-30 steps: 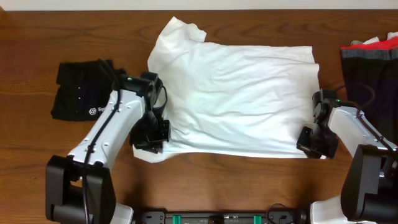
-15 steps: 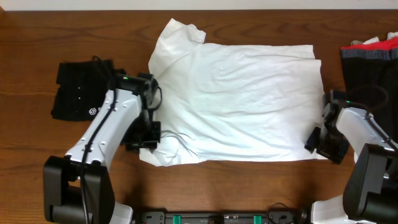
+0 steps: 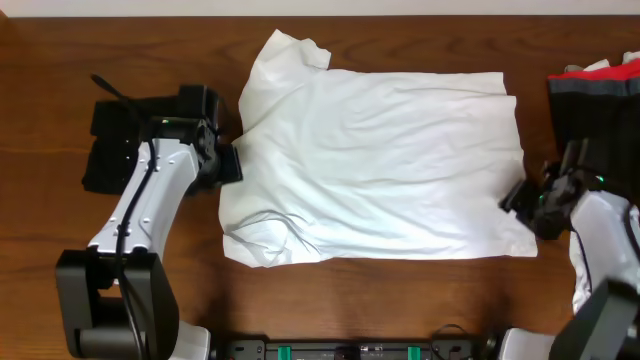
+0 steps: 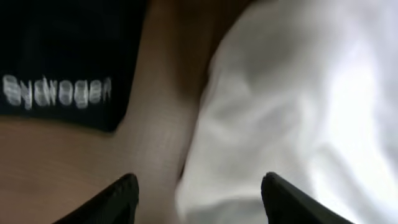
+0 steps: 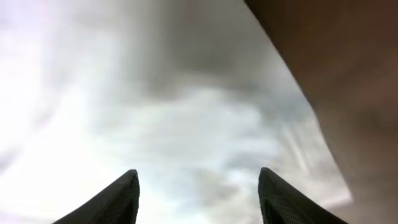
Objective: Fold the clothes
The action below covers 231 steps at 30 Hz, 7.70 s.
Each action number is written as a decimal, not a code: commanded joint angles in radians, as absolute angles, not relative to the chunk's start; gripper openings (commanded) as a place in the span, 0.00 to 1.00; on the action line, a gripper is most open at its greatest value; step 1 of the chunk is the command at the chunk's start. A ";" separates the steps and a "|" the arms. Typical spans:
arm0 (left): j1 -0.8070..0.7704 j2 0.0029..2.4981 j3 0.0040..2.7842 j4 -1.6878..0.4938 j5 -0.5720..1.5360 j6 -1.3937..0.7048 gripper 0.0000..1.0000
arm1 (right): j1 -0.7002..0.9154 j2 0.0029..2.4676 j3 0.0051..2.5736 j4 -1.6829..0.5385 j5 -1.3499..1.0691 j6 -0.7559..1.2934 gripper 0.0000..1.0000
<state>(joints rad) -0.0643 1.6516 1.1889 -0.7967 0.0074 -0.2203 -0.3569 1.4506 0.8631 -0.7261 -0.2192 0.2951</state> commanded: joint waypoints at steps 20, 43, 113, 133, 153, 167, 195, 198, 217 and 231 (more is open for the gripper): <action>-0.060 1.846 1.195 -0.265 0.066 -0.159 0.61 | -0.308 1.601 0.863 -0.375 -0.440 0.231 0.51; -0.047 1.752 1.195 -0.544 0.060 -0.151 0.74 | -0.303 1.853 0.884 -0.406 0.216 0.411 0.12; -0.030 2.063 1.191 0.062 0.355 -0.091 0.48 | -0.301 1.710 0.967 -0.505 -0.147 0.326 0.56; 0.068 2.123 1.265 0.331 0.234 -0.357 0.06 | -0.300 1.459 0.966 -0.621 -0.165 0.324 0.56; 0.099 2.123 1.301 0.168 0.810 -0.308 0.98 | -0.300 1.459 0.966 -0.633 -0.165 0.324 0.56; -0.053 2.125 1.373 -0.149 0.305 -0.038 0.64 | -0.300 1.459 0.966 -0.634 -0.166 0.325 0.55; 0.075 2.160 1.532 0.050 0.149 -0.087 0.14 | -0.300 1.459 0.962 -0.651 -0.166 0.336 0.55; 0.076 2.160 1.532 0.023 0.148 -0.087 0.54 | -0.294 1.459 0.960 -0.651 -0.174 0.336 0.57; 0.127 1.756 1.532 -0.543 0.148 -0.086 0.73 | -0.189 1.756 0.960 -0.673 -0.067 0.257 0.69; 0.127 1.357 1.532 -0.878 0.148 -0.086 0.77 | -0.266 1.870 0.908 -0.728 0.248 0.442 0.08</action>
